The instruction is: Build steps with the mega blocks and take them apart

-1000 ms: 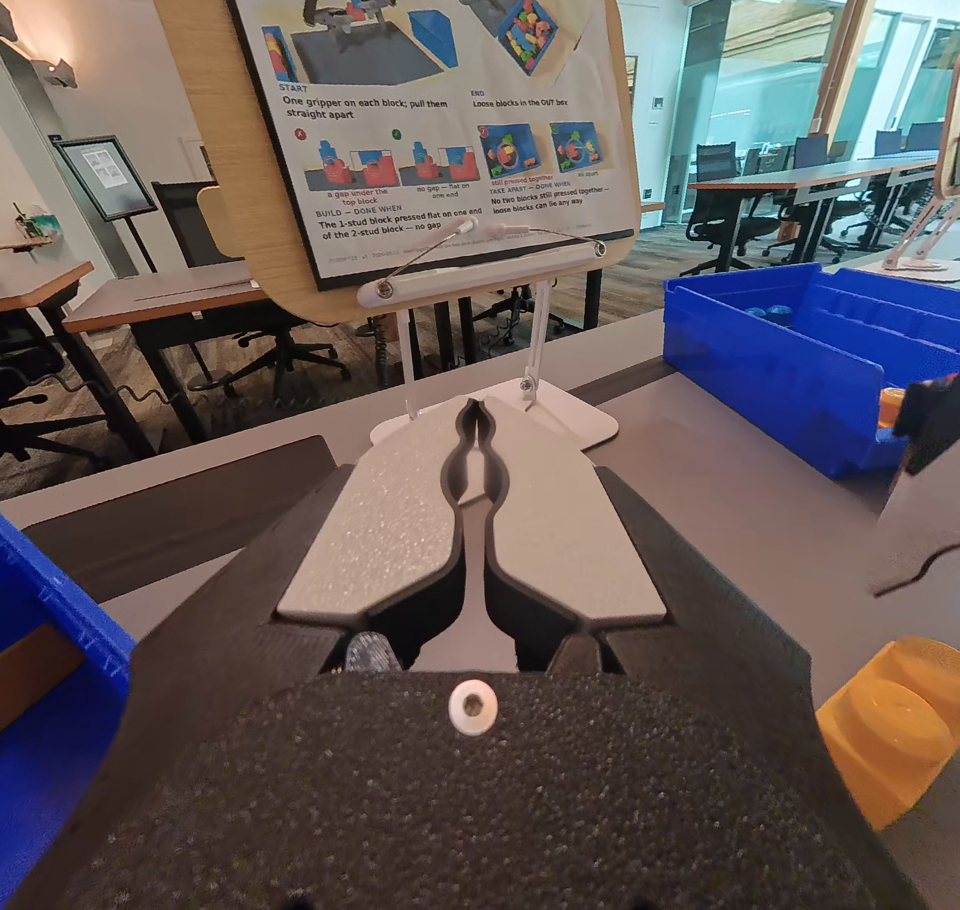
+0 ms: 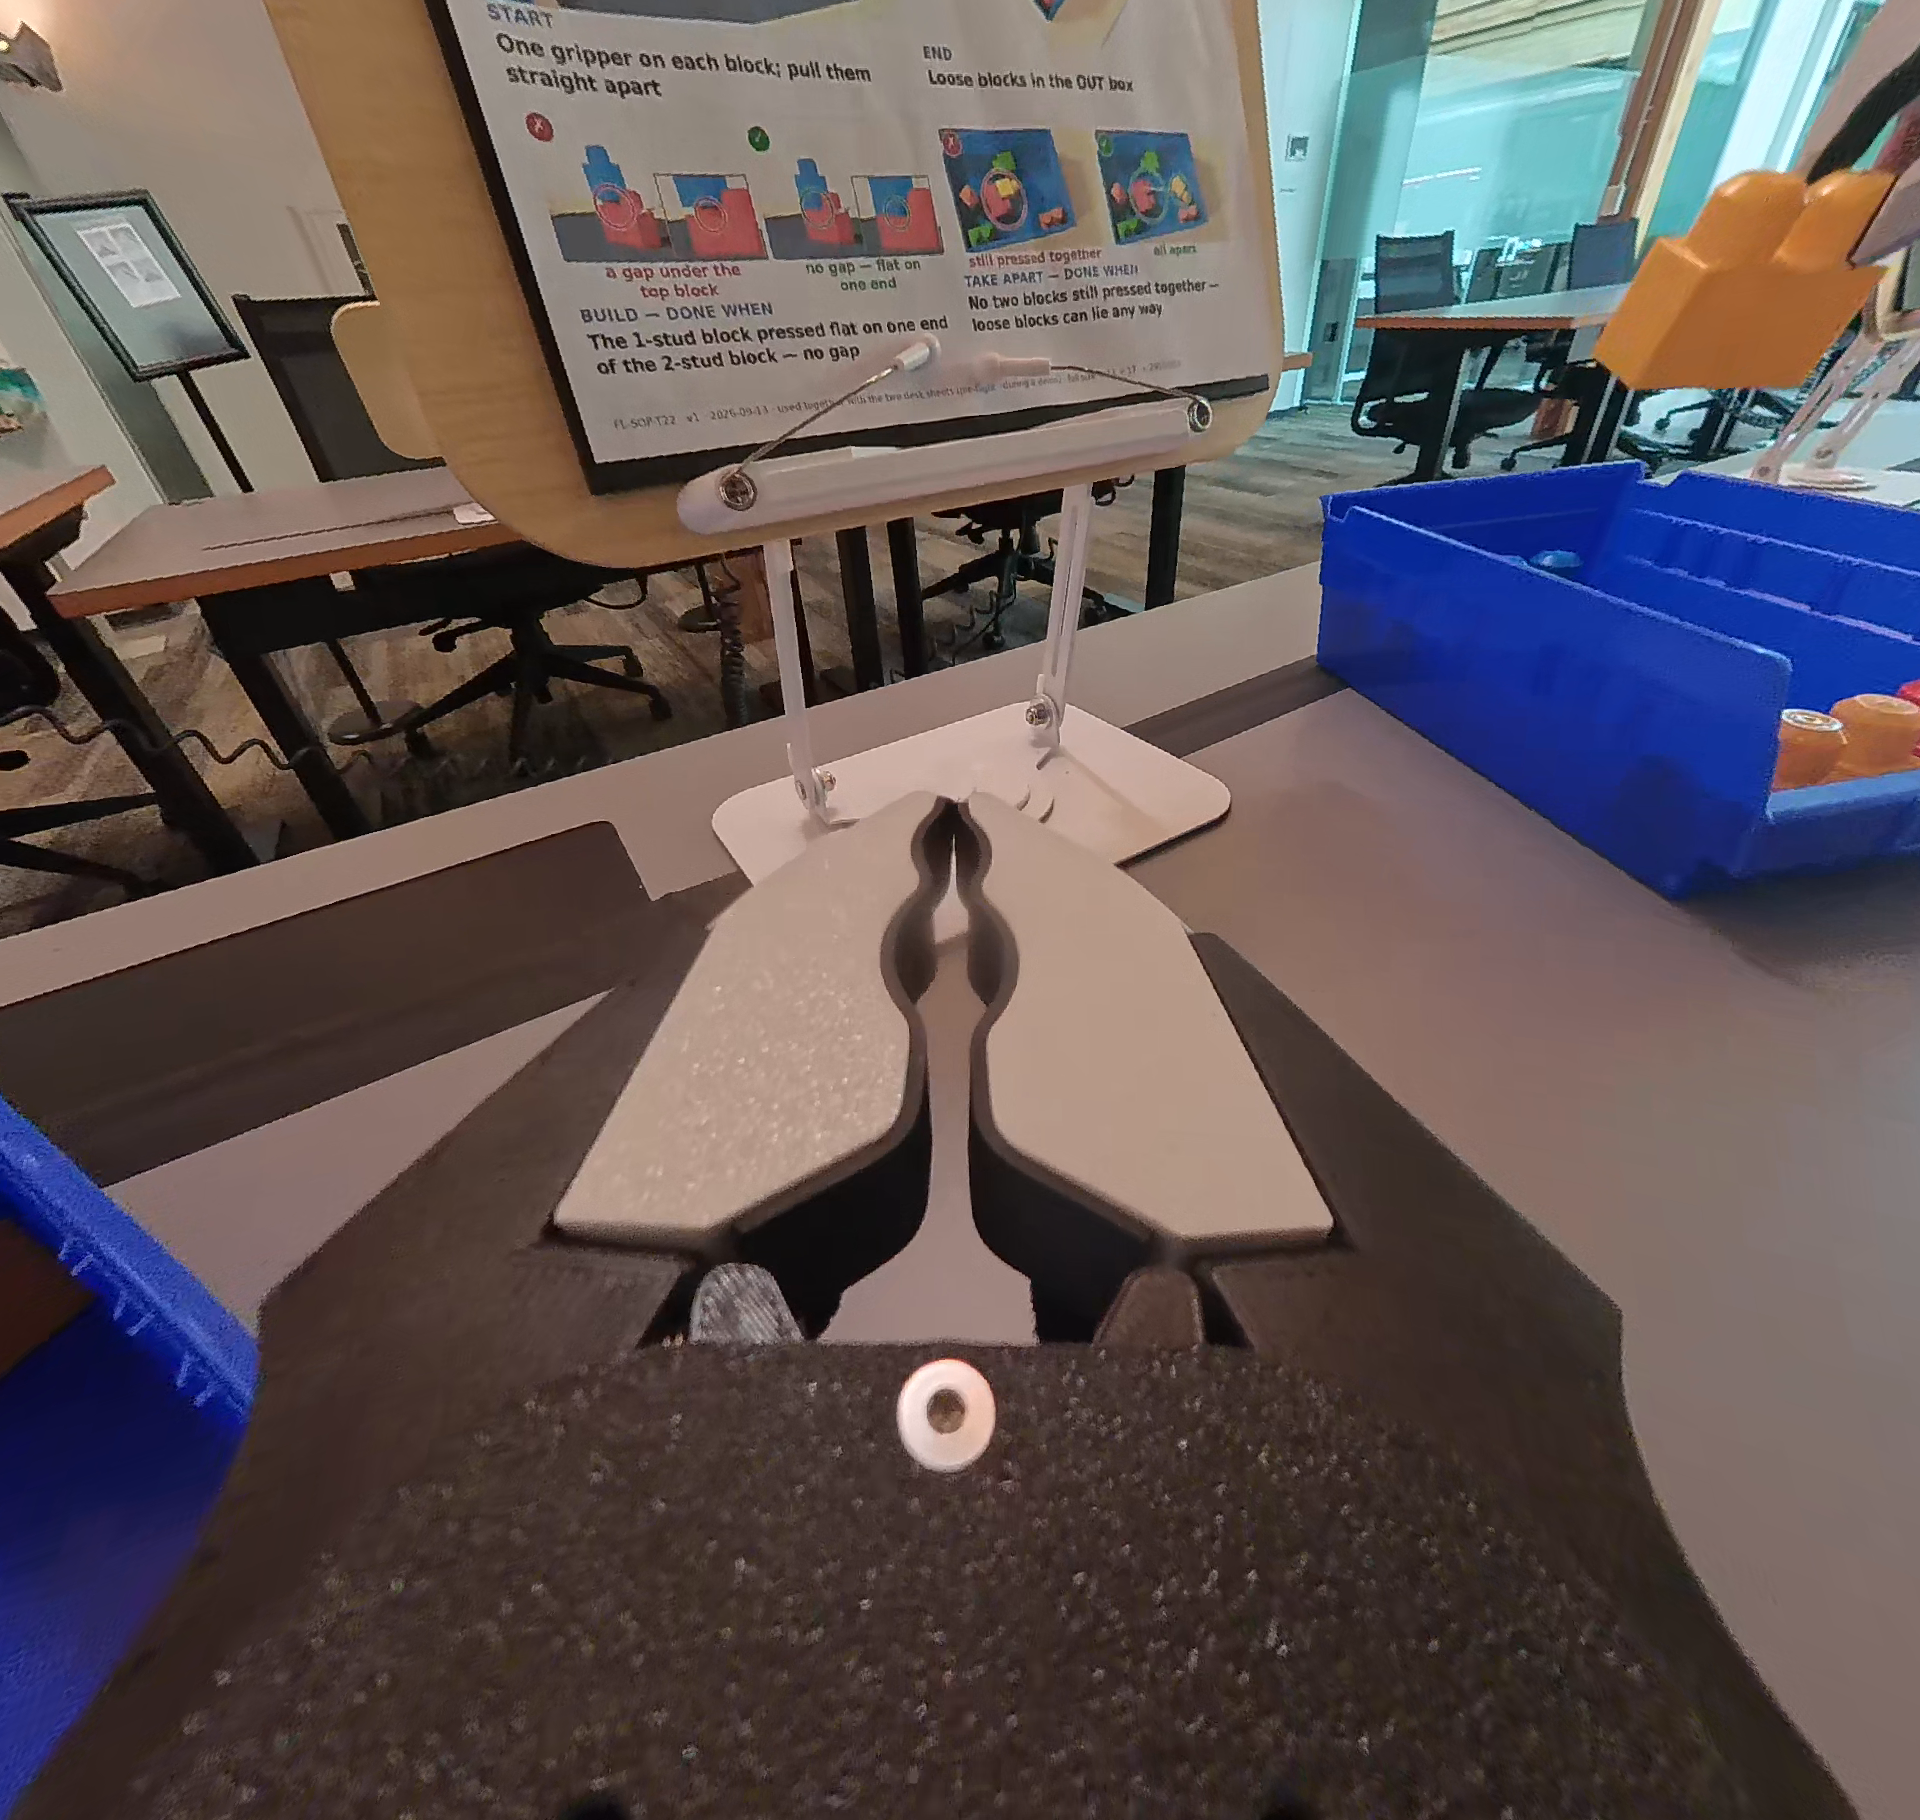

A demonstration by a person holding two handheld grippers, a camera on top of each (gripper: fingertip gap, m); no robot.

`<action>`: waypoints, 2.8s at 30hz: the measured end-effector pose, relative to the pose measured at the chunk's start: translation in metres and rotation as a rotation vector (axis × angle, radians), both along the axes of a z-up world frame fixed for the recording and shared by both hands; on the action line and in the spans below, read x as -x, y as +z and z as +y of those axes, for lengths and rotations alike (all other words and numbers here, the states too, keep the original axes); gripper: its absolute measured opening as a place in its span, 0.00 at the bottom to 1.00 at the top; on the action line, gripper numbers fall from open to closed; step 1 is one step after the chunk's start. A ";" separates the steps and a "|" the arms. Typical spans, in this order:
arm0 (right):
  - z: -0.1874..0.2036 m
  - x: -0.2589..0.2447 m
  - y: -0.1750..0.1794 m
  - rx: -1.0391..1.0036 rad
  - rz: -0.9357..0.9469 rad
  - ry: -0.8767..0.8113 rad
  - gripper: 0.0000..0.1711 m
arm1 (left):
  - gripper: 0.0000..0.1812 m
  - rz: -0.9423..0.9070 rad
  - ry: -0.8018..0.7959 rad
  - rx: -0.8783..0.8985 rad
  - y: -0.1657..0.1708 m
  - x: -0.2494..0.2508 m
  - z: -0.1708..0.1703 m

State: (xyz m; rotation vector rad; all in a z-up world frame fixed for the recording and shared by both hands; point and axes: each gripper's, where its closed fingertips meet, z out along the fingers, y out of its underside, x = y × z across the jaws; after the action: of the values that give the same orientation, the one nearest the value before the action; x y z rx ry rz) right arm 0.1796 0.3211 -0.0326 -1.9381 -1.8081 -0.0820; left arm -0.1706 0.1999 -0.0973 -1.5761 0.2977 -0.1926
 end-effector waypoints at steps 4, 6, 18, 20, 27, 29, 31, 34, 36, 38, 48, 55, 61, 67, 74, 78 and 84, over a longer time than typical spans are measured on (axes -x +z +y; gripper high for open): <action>0.025 -0.044 -0.031 0.038 -0.052 -0.067 0.17 | 0.00 0.006 -0.006 0.019 -0.007 -0.001 0.002; 0.035 -0.057 -0.046 0.055 -0.059 -0.079 0.17 | 0.00 0.009 -0.013 0.024 -0.009 -0.002 0.003; 0.073 -0.088 -0.126 0.158 -0.106 -0.060 0.17 | 0.00 0.020 -0.025 0.054 -0.021 -0.004 0.006; 0.077 -0.088 -0.135 0.169 -0.095 -0.056 0.17 | 0.00 0.021 -0.028 0.058 -0.023 -0.005 0.007; 0.084 -0.091 -0.157 0.225 -0.101 -0.047 0.17 | 0.00 0.019 -0.035 0.073 -0.028 -0.005 0.009; 0.085 -0.092 -0.159 0.234 -0.111 -0.040 0.17 | 0.00 0.019 -0.039 0.078 -0.030 -0.006 0.009; 0.086 -0.094 -0.161 0.248 -0.125 -0.042 0.17 | 0.00 0.021 -0.045 0.083 -0.032 -0.007 0.010; 0.089 -0.096 -0.163 0.248 -0.149 -0.049 0.17 | 0.00 0.025 -0.050 0.090 -0.034 -0.009 0.010; 0.090 -0.096 -0.163 0.246 -0.160 -0.049 0.17 | 0.00 0.026 -0.052 0.091 -0.035 -0.009 0.010; 0.091 -0.096 -0.163 0.243 -0.180 -0.048 0.17 | 0.00 0.026 -0.054 0.094 -0.035 -0.010 0.010; 0.091 -0.088 -0.127 0.192 -0.180 -0.085 0.21 | 0.00 0.029 -0.059 0.097 -0.036 -0.011 0.009; 0.068 -0.020 -0.046 0.033 0.097 -0.018 0.20 | 0.00 0.030 -0.055 0.085 -0.031 -0.010 0.008; 0.016 0.055 -0.004 -0.122 0.419 -0.046 0.13 | 0.00 0.018 -0.048 0.065 -0.023 -0.008 0.005; -0.038 0.114 -0.006 -0.163 0.687 -0.148 0.08 | 0.00 0.008 -0.043 0.056 -0.019 -0.007 0.005; -0.077 0.163 -0.031 -0.155 0.888 -0.331 0.00 | 0.00 -0.007 -0.038 0.032 -0.010 -0.005 0.002; -0.091 0.178 -0.049 -0.177 0.943 -0.408 0.00 | 0.00 -0.011 -0.036 0.018 -0.004 -0.004 0.001; -0.104 0.191 -0.082 -0.208 0.990 -0.445 0.00 | 0.00 -0.011 -0.018 -0.014 0.010 -0.001 -0.004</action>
State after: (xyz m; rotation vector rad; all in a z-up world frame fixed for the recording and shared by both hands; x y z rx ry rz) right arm -0.0110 0.2171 -0.1151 -1.7140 -0.6920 0.4467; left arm -0.1696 0.1957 -0.0872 -1.5582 0.3042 -0.2128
